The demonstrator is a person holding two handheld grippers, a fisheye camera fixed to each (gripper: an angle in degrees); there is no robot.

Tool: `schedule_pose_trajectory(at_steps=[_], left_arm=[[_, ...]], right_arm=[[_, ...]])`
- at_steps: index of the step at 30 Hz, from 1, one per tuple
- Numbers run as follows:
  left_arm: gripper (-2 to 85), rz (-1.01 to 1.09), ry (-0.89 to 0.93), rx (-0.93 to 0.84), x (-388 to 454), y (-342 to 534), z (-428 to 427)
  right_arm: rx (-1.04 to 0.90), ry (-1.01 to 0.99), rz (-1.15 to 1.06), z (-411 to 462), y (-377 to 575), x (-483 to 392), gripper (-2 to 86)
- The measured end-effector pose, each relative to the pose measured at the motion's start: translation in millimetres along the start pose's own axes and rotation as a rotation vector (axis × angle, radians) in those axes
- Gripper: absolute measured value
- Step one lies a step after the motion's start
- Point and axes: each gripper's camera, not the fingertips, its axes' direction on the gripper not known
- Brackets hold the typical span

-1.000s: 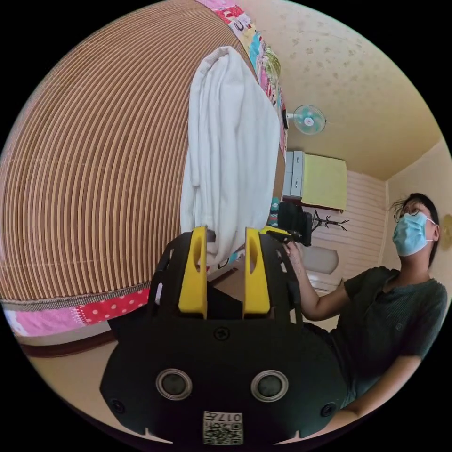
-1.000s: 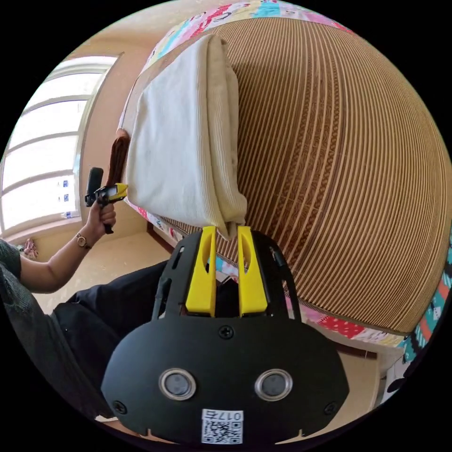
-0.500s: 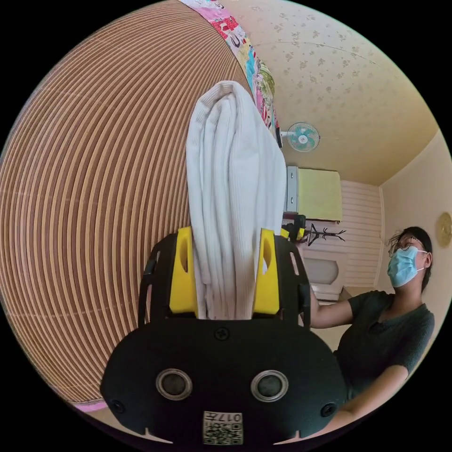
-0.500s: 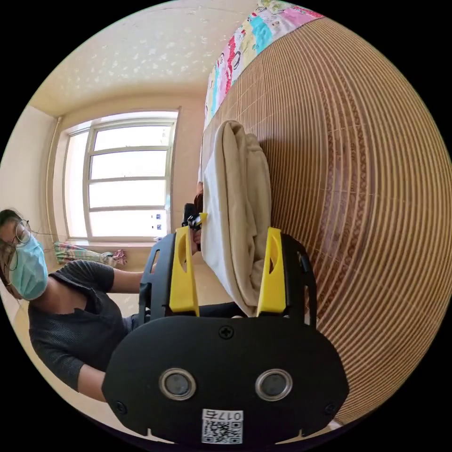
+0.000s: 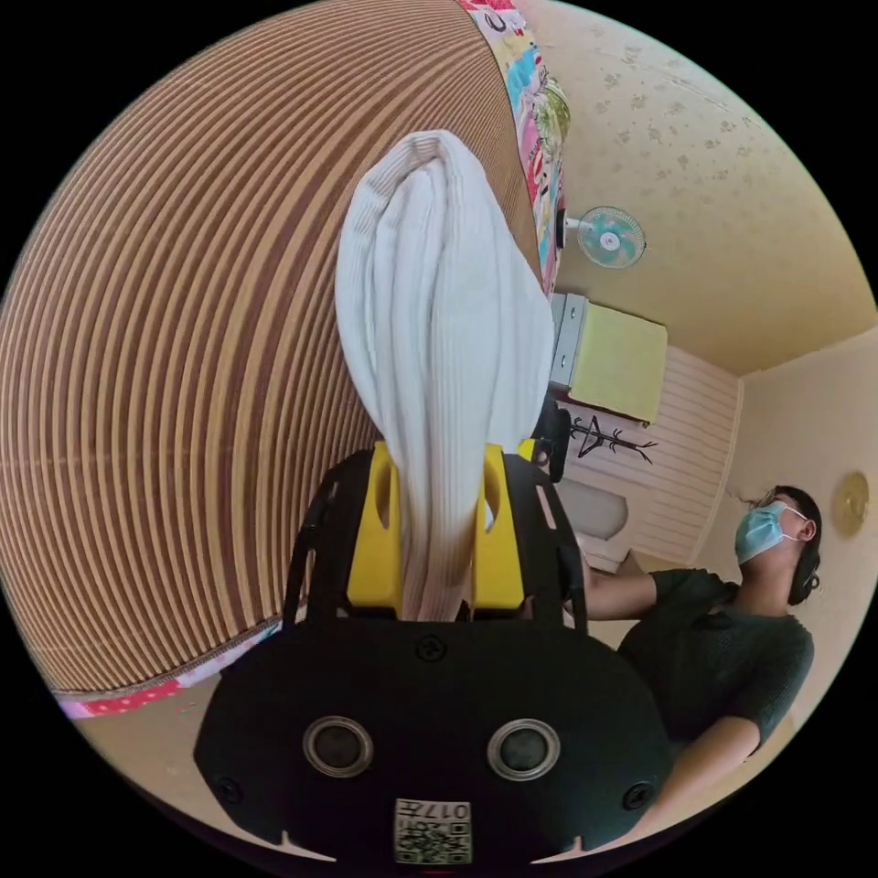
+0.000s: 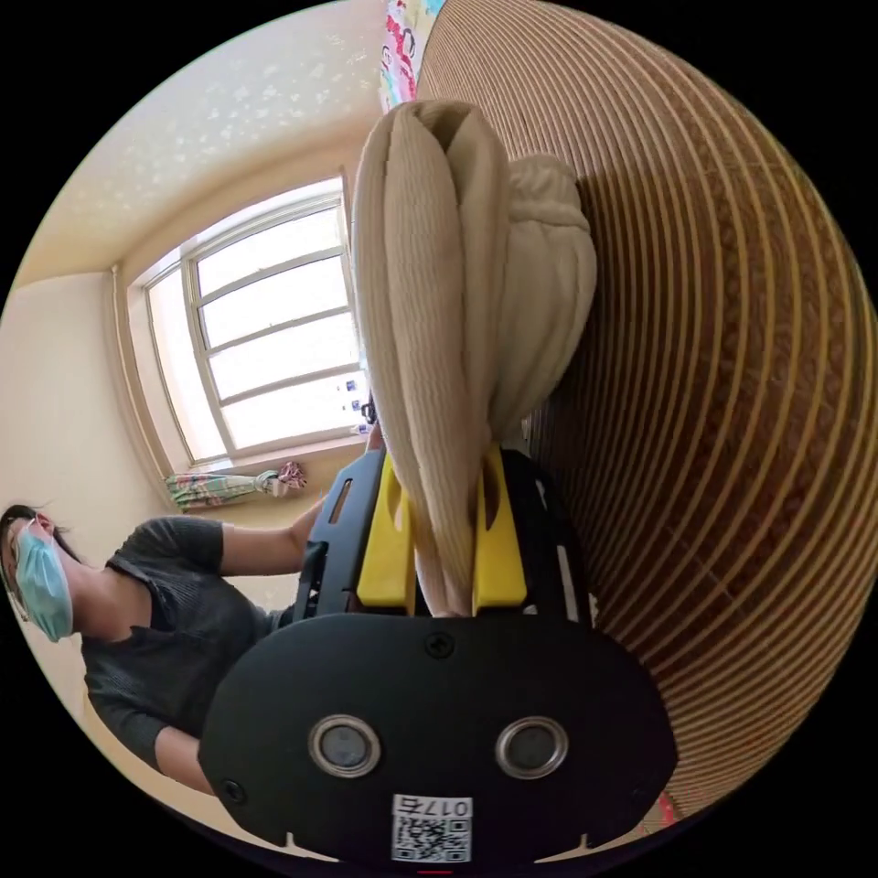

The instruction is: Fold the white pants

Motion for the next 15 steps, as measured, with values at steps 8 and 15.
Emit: schedule_pose_trajectory(at_steps=[8, 15], left_arm=[[11.4, 0.229, 0.264, -0.283, 185.0, 44.9, 239.5], [12.8, 0.475, 0.296, -0.389, 355.1, 13.4, 456.8]], right_arm=[[0.172, 0.098, -0.023, -208.3, 215.8, -116.4, 9.9], [0.254, 0.634, 0.154, -413.8, 299.5, -251.6, 12.4]])
